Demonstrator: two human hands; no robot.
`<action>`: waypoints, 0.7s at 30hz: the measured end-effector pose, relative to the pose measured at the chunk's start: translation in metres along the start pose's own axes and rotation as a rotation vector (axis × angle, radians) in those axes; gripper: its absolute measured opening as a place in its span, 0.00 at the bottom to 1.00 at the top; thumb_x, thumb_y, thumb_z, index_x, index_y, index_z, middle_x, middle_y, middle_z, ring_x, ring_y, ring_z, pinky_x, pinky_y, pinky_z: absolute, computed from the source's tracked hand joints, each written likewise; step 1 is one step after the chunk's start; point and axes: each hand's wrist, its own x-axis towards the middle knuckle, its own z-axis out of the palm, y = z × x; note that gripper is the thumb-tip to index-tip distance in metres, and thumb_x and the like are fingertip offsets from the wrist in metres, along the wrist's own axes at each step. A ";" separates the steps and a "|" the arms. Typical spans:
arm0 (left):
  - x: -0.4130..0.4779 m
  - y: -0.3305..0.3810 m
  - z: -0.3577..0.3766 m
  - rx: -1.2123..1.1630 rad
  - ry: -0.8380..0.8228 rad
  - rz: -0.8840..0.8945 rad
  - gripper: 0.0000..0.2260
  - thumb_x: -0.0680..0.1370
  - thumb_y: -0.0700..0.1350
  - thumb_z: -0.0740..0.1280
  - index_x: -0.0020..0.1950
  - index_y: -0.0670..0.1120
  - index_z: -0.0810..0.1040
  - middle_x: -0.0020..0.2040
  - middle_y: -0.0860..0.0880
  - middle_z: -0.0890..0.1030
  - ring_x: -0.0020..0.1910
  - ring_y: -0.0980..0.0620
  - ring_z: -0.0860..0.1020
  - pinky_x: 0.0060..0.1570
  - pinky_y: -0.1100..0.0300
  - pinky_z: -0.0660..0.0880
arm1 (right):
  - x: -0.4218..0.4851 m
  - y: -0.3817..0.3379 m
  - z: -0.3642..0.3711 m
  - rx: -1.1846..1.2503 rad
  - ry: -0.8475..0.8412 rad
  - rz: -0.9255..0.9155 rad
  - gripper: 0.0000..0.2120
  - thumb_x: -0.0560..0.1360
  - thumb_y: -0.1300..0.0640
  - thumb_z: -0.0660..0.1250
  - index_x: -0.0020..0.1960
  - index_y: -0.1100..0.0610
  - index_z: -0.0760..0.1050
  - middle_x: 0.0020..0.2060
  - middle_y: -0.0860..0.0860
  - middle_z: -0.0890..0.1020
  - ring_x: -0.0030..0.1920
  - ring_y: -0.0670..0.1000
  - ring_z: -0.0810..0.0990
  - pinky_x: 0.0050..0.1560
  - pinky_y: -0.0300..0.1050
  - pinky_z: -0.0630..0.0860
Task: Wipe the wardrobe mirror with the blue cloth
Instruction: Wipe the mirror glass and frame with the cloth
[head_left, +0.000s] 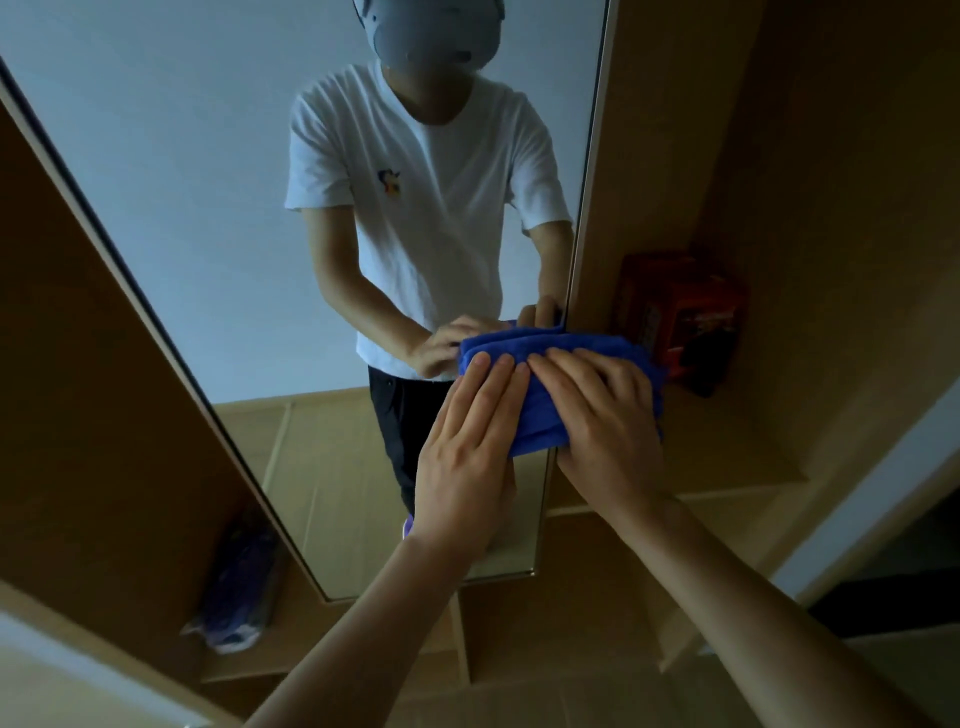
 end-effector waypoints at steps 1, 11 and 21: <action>-0.009 -0.001 0.004 -0.002 -0.020 -0.007 0.29 0.76 0.32 0.71 0.77 0.39 0.70 0.77 0.42 0.70 0.80 0.42 0.62 0.72 0.39 0.69 | -0.009 -0.001 0.005 0.003 -0.017 0.006 0.31 0.72 0.63 0.75 0.73 0.55 0.72 0.68 0.52 0.78 0.68 0.56 0.73 0.68 0.56 0.68; -0.096 -0.020 0.051 0.007 -0.214 -0.052 0.33 0.76 0.34 0.73 0.79 0.41 0.66 0.79 0.44 0.68 0.82 0.45 0.59 0.75 0.42 0.66 | -0.104 -0.006 0.058 0.066 -0.182 0.048 0.25 0.76 0.61 0.67 0.73 0.56 0.72 0.68 0.51 0.77 0.67 0.56 0.72 0.67 0.55 0.68; -0.176 -0.040 0.098 0.035 -0.368 -0.067 0.28 0.80 0.39 0.66 0.80 0.43 0.65 0.80 0.46 0.66 0.82 0.46 0.59 0.79 0.47 0.60 | -0.187 -0.012 0.107 0.094 -0.292 0.075 0.23 0.78 0.65 0.59 0.71 0.57 0.75 0.66 0.52 0.80 0.65 0.56 0.74 0.65 0.56 0.70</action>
